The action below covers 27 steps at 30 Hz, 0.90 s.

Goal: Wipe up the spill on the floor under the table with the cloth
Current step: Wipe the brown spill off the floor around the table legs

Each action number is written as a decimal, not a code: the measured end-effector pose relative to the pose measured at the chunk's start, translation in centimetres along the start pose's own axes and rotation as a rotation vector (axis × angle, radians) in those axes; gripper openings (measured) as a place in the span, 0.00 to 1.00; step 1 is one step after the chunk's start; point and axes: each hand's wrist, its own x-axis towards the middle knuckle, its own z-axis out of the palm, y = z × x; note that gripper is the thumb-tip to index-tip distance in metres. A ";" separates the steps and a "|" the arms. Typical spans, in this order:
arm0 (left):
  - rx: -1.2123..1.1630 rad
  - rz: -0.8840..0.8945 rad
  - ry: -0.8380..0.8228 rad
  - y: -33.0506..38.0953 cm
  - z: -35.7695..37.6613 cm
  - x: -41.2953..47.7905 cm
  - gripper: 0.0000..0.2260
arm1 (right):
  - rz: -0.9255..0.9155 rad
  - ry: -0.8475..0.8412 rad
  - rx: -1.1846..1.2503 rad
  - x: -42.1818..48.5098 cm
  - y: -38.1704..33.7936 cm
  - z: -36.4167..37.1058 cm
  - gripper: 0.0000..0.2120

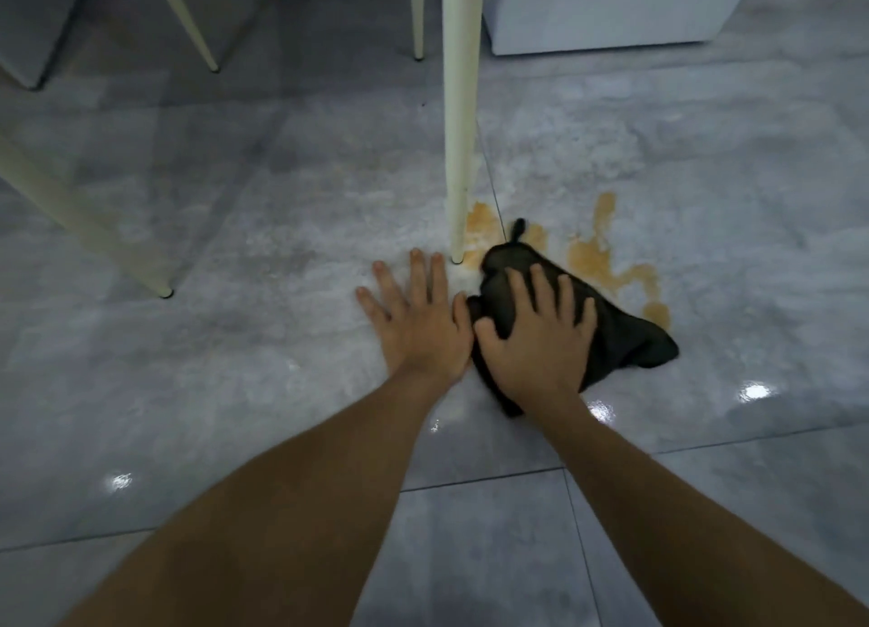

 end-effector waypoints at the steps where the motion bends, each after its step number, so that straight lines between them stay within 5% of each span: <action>1: 0.022 -0.010 0.006 0.1 0.4 0.0 0.30 | -0.038 0.006 0.013 -0.8 0.1 0.2 0.35; 5: -0.001 0.005 0.025 -0.5 0.4 -0.1 0.30 | -0.053 0.016 -0.010 -0.7 3.4 -0.3 0.34; 10: 0.015 -0.006 0.029 -0.1 0.5 0.0 0.30 | 0.141 0.014 0.016 9.5 2.0 -1.1 0.37; 16: 0.003 0.015 0.017 -0.5 0.5 0.0 0.30 | -0.181 -0.030 0.013 10.3 -1.0 -0.4 0.34; 23: -0.002 0.020 0.037 -0.3 0.6 0.0 0.30 | -0.028 -0.054 0.015 14.2 3.1 -1.9 0.31; 27: 0.007 0.023 0.020 -0.4 0.5 0.1 0.31 | -0.366 -0.197 0.054 16.8 -2.3 -1.9 0.32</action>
